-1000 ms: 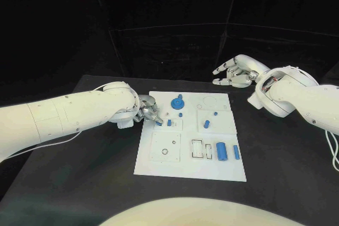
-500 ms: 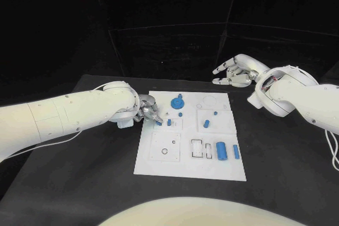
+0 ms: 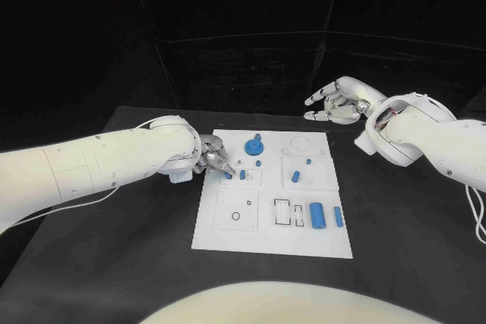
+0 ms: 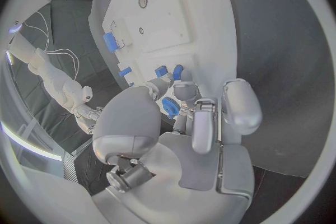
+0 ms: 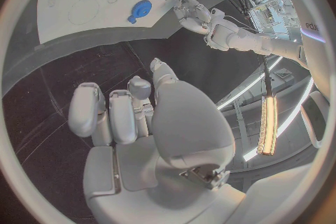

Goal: Assemble the parts on the task board

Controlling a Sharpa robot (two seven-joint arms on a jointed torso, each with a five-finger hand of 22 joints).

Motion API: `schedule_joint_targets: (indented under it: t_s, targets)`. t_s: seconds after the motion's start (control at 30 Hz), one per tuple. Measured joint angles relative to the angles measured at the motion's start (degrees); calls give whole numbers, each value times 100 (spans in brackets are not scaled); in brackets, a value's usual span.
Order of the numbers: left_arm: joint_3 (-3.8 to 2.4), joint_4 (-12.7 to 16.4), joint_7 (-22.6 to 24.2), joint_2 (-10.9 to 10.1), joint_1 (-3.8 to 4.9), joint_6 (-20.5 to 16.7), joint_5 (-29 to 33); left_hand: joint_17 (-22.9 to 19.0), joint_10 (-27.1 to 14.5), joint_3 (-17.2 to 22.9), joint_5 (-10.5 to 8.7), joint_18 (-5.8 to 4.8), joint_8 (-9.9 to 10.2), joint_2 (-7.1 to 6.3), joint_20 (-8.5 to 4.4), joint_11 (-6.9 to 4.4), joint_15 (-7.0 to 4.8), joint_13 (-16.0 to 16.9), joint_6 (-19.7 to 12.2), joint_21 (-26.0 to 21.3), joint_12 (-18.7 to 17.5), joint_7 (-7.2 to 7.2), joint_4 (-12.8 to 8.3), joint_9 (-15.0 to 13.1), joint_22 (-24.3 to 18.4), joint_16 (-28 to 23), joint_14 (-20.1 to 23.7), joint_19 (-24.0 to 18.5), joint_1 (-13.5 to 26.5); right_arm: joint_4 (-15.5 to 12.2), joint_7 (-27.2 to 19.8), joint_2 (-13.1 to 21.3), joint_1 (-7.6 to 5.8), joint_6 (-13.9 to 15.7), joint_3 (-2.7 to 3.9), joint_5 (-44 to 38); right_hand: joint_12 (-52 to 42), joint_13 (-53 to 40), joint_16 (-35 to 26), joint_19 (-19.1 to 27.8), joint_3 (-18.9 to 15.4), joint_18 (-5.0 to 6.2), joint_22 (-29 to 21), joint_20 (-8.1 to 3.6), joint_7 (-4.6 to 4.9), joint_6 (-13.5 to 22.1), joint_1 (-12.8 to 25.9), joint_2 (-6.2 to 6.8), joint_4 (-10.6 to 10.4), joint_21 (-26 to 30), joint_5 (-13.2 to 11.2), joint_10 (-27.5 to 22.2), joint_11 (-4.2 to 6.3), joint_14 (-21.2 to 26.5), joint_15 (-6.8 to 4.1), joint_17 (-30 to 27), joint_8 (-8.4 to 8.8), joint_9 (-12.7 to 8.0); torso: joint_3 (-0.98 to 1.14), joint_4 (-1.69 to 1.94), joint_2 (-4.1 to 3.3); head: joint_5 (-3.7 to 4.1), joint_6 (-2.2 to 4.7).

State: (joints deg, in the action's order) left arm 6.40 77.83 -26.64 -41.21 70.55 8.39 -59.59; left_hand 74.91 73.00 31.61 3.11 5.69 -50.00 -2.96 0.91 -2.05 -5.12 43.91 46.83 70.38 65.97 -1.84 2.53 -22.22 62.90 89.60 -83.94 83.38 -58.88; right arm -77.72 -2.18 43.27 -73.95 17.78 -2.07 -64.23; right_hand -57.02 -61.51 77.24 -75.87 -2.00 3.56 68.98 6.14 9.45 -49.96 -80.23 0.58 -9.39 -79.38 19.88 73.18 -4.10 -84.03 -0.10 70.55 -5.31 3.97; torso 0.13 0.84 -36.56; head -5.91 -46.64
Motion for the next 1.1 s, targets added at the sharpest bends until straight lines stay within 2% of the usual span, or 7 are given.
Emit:
schedule_joint_targets:
  t_s: [0.27, 0.5, 0.63, 0.7, 0.77, 0.87, 1.1]
  targets:
    - [0, -36, -38, 28, 0, 12, 14, 0, 0, -53, 0, 0, -61, -2, -20, 0, -20, 7, 49, 21, 0, 12, 23, -19, 19, 11, -21, 19, 51, -2, 1, 7, 0, 0, 0, 0, 0, -1, 0, 0, 0, 0, 0, 0, 0, 0, 0, 0, 0, 0, 0, 0, 0, 0, 0, 0, 0, 0, 2, -3, 2, 14, -4]
    - [2, -99, -50, 47, -2, 18, 27, 0, 20, -169, 0, 0, -88, -39, -20, -20, -41, 6, 59, 21, 0, 21, 139, -33, 37, 23, 0, 19, 182, -2, 2, 6, 0, 1, 0, 0, 0, 0, 0, 0, 0, 0, 1, 0, 0, 0, 0, 0, 0, 0, 0, 0, 0, 0, 0, 0, 0, 0, 2, -3, 2, 20, -1]
    - [5, -135, -68, 53, -5, 20, 28, 0, 20, -493, 0, 0, -127, -97, -19, -20, -41, -4, 111, 21, 0, 10, 412, -52, 49, 23, 0, 19, 547, -2, 3, 4, 0, 1, 0, 0, 0, 11, 0, 0, -15, 0, -19, 0, 0, 0, 0, 0, -15, 0, -1, 0, 0, 0, 0, -3, 0, 0, 1, -3, 3, 20, -5]
    - [6, -152, -74, 58, -6, 19, 27, 0, 20, -660, 0, 0, -127, -157, -20, -20, -41, -13, 111, 21, 0, 10, 510, -57, 49, 22, 0, 20, 642, -2, 3, 3, 0, 1, 0, 0, 0, 11, 0, 0, -15, 0, -27, 0, 0, 0, 0, 0, -15, 0, -1, 0, 0, 0, 0, -6, 0, 0, 1, -3, 3, 20, -5]
    - [6, -166, -80, 66, -7, 18, 27, 0, 20, -881, 0, 0, -151, -163, -39, -20, -41, -13, 111, 20, -1, 10, 612, -62, 58, 22, 0, 39, 718, -2, 3, 3, 0, 1, 0, 0, 0, 11, 0, 0, -15, 0, -29, 0, 0, 0, 0, 0, -15, 0, -1, 0, 0, 0, 0, -6, 0, 0, 1, -3, 3, 20, -5]
    - [7, -180, -85, 71, -7, 18, 28, 0, 20, -1073, 0, 0, -151, -185, -39, -20, -41, -13, 111, 42, -1, 10, 674, -69, 68, 22, 0, 39, 741, -1, 3, 3, 0, 2, 0, 0, 0, 10, 0, 0, -42, 59, -29, 0, 0, 0, 0, 0, -42, 22, 26, 0, 0, 0, 0, -6, 0, 0, -1, -3, 3, 20, -5]
    - [7, -188, -91, 81, -8, 20, 47, 0, 20, -1401, 0, 0, -173, -194, -39, -20, -60, -12, 110, 42, -1, 10, 735, -75, 73, 22, -20, 39, 732, 2, 3, 3, 0, 2, 0, 0, 0, 10, 0, 0, -64, 52, -29, 0, 0, 0, 0, 0, -64, 22, 28, 0, 0, 0, 0, -5, 0, 0, -2, 0, 4, 35, -9]
